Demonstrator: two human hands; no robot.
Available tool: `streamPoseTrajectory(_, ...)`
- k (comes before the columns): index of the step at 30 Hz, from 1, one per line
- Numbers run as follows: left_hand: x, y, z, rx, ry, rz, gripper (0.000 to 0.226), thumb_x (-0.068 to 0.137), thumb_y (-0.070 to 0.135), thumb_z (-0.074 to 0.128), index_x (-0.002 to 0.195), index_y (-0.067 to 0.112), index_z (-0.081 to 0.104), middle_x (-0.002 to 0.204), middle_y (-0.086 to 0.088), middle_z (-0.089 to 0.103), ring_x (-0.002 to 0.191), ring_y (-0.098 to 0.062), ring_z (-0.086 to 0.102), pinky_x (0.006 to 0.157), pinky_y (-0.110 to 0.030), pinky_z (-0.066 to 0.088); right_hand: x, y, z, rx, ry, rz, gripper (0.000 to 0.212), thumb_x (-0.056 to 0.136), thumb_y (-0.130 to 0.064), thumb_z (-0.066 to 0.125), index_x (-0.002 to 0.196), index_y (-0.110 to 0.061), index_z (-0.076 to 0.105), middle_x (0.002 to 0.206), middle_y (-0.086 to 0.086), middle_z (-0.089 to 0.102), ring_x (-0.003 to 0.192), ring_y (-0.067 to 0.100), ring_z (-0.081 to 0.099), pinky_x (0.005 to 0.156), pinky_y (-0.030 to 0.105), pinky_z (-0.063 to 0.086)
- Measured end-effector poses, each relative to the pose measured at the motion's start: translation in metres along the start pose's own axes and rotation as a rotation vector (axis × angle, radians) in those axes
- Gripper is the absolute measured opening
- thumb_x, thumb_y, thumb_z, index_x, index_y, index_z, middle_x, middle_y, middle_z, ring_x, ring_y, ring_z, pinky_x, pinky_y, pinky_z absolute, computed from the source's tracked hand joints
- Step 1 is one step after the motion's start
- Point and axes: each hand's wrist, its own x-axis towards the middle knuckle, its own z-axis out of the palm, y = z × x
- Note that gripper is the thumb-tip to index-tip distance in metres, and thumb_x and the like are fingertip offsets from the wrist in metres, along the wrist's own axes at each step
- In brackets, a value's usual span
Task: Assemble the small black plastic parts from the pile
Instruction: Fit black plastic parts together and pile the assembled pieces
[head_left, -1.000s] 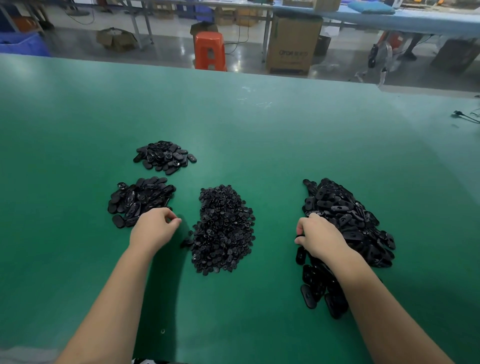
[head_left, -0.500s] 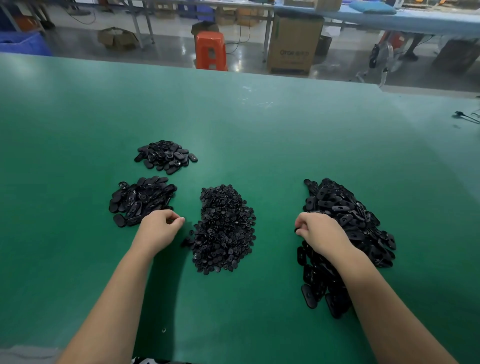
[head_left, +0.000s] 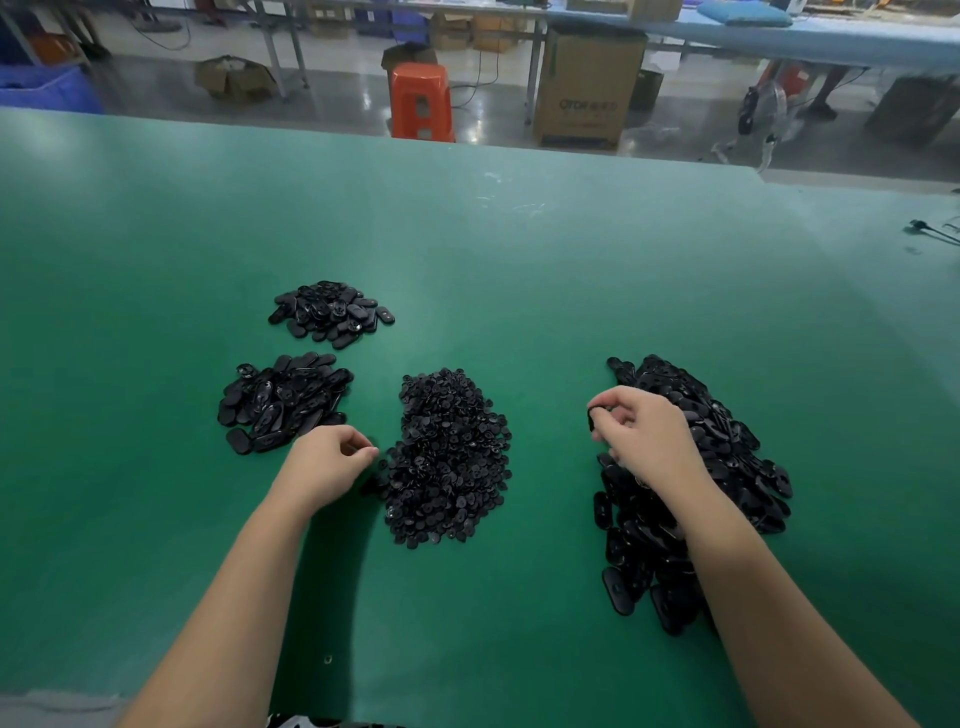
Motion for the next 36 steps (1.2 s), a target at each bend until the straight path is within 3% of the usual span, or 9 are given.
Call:
streamPoseTrajectory(3,0.0,0.002,-0.001,0.005,-0.028,-0.002,0.007,0.092,0.034,0.072,0.087,0.028,0.071,0.086,0.009,0.07,0.083,-0.009,0.063,0.072,-0.03,0.051,-0.004,-0.005,0.003,0.263,-0.098,0.059,0.011,0.093,-0.01,0.062,0.097,-0.018,0.067,0.086,0.001,0.074,0.07,0.01,0.073,0.054,0.026,0.056)
streamPoseTrajectory(6,-0.001,0.005,-0.002,0.011,-0.085,0.003,0.007,0.088,0.034,0.076,0.088,0.03,0.071,0.085,0.006,0.07,0.078,-0.012,0.065,0.067,-0.029,0.051,-0.007,-0.006,0.009,0.429,-0.102,0.082,0.008,0.096,-0.006,0.06,0.097,-0.009,0.067,0.087,0.009,0.076,0.07,0.016,0.073,0.051,0.026,0.054)
streamPoseTrajectory(9,-0.003,0.007,-0.003,0.018,-0.11,0.015,0.01,0.086,0.035,0.079,0.09,0.03,0.071,0.085,0.005,0.069,0.075,-0.013,0.065,0.062,-0.027,0.047,-0.01,-0.006,0.019,0.462,-0.098,0.12,0.005,0.098,-0.004,0.061,0.099,-0.009,0.063,0.085,0.013,0.076,0.066,0.017,0.071,0.053,0.027,0.055)
streamPoseTrajectory(15,-0.006,0.009,-0.006,0.054,-0.157,0.041,0.008,0.089,0.028,0.077,0.095,0.028,0.072,0.089,0.004,0.069,0.078,-0.012,0.064,0.063,-0.025,0.046,-0.017,-0.008,0.034,0.491,-0.176,0.135,0.028,0.1,-0.001,0.056,0.124,-0.015,0.056,0.095,0.009,0.075,0.075,0.017,0.073,0.066,0.027,0.06)
streamPoseTrajectory(18,-0.007,0.006,-0.013,0.079,-0.2,0.056,0.01,0.09,0.024,0.076,0.093,0.03,0.07,0.091,0.006,0.069,0.082,-0.01,0.064,0.066,-0.023,0.046,-0.019,-0.01,0.038,0.534,-0.193,0.176,0.021,0.1,0.001,0.055,0.118,-0.003,0.063,0.094,0.01,0.075,0.072,0.014,0.073,0.063,0.024,0.059)
streamPoseTrajectory(22,-0.007,0.002,-0.02,0.115,-0.266,0.06,0.015,0.085,0.023,0.082,0.091,0.028,0.069,0.092,0.006,0.067,0.082,-0.009,0.063,0.064,-0.019,0.043,-0.021,-0.012,0.042,0.598,-0.198,0.228,0.017,0.1,0.0,0.056,0.116,0.0,0.062,0.096,0.013,0.075,0.071,0.017,0.072,0.06,0.025,0.059)
streamPoseTrajectory(31,-0.005,0.004,-0.012,0.179,-0.234,0.085,0.016,0.082,0.026,0.084,0.08,0.027,0.068,0.084,0.008,0.069,0.079,-0.008,0.063,0.069,-0.025,0.048,-0.021,-0.016,0.047,0.587,-0.239,0.235,0.013,0.1,-0.001,0.056,0.111,-0.004,0.064,0.095,0.01,0.076,0.071,0.017,0.072,0.062,0.026,0.06)
streamPoseTrajectory(36,-0.004,0.003,-0.012,0.258,-0.189,0.065,0.019,0.082,0.037,0.082,0.081,0.025,0.068,0.084,0.007,0.069,0.081,-0.011,0.063,0.074,-0.032,0.053,-0.02,-0.015,0.047,0.57,-0.242,0.237,0.012,0.1,-0.002,0.057,0.107,-0.008,0.065,0.091,0.006,0.077,0.072,0.017,0.073,0.063,0.027,0.059)
